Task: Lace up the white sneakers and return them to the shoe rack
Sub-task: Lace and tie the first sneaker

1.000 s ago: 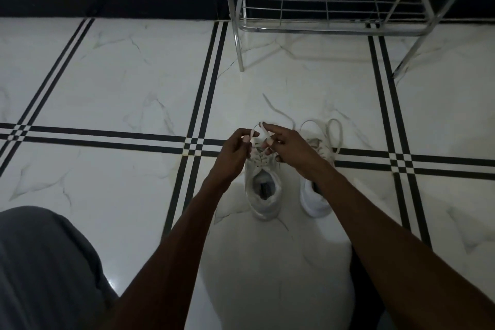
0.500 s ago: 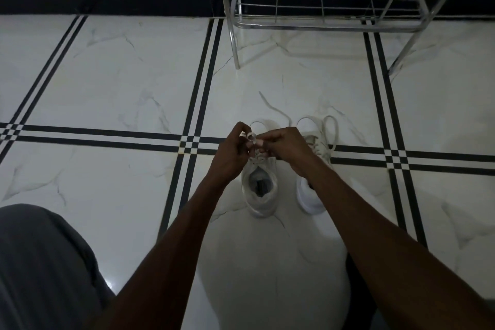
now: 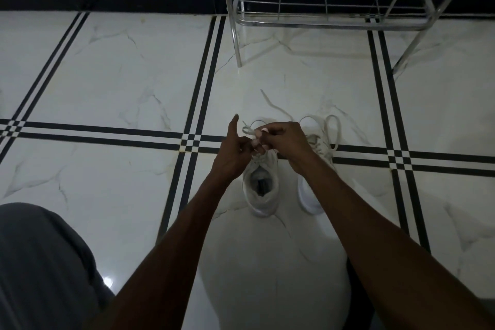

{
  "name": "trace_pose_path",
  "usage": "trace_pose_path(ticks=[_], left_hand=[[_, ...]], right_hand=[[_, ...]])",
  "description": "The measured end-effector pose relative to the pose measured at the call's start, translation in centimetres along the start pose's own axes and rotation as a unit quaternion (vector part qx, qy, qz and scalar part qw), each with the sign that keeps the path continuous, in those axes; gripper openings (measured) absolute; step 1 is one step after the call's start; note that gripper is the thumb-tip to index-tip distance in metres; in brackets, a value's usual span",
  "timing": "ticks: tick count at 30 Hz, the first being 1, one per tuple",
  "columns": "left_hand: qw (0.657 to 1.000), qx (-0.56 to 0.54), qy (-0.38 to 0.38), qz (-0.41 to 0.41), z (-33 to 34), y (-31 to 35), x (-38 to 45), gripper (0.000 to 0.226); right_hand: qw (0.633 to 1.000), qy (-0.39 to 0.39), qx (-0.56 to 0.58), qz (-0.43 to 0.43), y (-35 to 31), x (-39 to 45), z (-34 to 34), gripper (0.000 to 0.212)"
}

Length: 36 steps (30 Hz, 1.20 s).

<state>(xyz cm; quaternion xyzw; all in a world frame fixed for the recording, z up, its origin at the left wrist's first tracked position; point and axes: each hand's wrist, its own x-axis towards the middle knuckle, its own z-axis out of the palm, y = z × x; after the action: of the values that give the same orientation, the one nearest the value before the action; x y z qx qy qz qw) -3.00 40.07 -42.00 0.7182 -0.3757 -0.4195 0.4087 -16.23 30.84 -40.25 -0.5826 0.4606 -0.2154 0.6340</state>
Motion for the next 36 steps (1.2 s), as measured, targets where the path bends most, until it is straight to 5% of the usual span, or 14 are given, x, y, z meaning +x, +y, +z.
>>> trace_pose_path(ticks=[4,8,13,19,25,30,33,36], left_hand=[[0.999,-0.041,0.013,-0.018,-0.6,-1.2,0.0,0.077],[0.997,-0.061,0.040,-0.022,-0.8,-1.9,0.2,0.068],[0.997,-0.074,0.028,-0.003,-0.8,-0.8,-0.2,0.051],[0.994,-0.110,-0.030,0.000,-1.6,-0.5,0.1,0.053],[0.998,0.023,0.008,0.054,-1.2,-0.3,0.3,0.028],[0.991,0.132,0.014,0.036,-1.8,-0.5,0.4,0.019],[0.939,0.333,0.069,0.052,-3.9,-2.2,-0.1,0.028],[0.920,0.386,0.062,0.011,-4.5,-3.3,-1.5,0.024]], right_hand=[[0.999,-0.040,0.026,0.009,-0.1,-0.5,-0.3,0.020],[0.964,-0.079,-0.239,-0.090,-0.4,0.3,-1.2,0.011],[0.898,0.047,-0.407,-0.163,-0.3,-0.2,-0.1,0.014],[0.957,0.123,-0.236,-0.116,0.6,-0.5,1.1,0.006],[0.975,0.100,-0.182,-0.082,0.4,-0.3,0.6,0.009],[0.956,0.090,-0.277,-0.035,1.3,0.1,-2.3,0.022],[0.920,0.154,-0.358,0.047,3.2,0.8,-4.9,0.036],[0.897,0.169,-0.404,0.057,4.2,0.4,-5.0,0.028]])
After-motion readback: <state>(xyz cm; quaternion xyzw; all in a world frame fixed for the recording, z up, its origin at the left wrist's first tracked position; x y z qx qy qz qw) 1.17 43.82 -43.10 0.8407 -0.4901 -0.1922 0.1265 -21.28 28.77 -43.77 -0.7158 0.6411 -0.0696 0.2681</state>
